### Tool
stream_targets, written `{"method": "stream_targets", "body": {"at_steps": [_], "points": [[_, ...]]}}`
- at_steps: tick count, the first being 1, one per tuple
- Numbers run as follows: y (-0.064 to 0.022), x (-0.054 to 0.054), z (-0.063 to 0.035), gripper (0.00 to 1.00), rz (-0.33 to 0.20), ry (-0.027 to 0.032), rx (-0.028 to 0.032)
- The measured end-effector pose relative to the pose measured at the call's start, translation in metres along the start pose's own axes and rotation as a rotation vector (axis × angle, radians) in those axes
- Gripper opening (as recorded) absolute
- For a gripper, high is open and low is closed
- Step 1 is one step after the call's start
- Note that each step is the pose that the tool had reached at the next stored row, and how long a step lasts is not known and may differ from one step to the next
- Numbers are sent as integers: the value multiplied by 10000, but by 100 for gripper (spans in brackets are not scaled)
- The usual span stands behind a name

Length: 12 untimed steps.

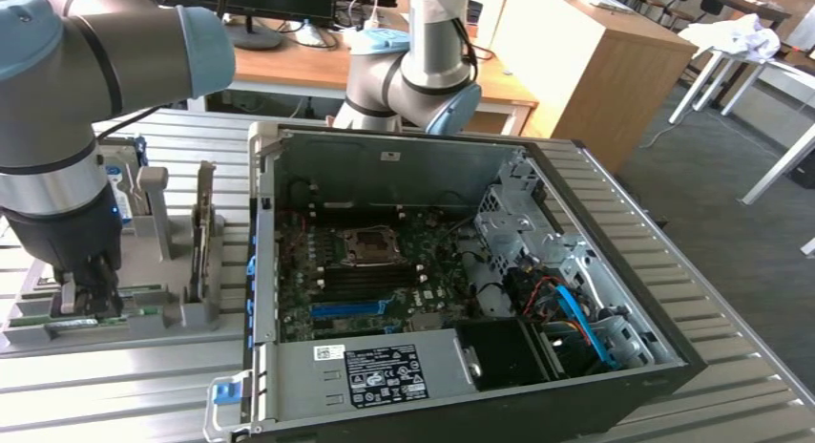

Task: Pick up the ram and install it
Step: 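Pick up the ram and move it above insertion slot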

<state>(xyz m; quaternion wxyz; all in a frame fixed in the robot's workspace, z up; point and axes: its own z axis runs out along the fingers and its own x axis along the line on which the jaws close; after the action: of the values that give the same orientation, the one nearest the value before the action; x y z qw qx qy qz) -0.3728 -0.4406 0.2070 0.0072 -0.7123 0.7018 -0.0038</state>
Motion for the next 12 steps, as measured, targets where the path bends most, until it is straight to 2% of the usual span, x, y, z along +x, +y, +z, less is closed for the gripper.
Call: {"method": "stream_targets", "body": {"at_steps": [12], "points": [[-2, -1, -117, 12, 0, 0, 1]]}}
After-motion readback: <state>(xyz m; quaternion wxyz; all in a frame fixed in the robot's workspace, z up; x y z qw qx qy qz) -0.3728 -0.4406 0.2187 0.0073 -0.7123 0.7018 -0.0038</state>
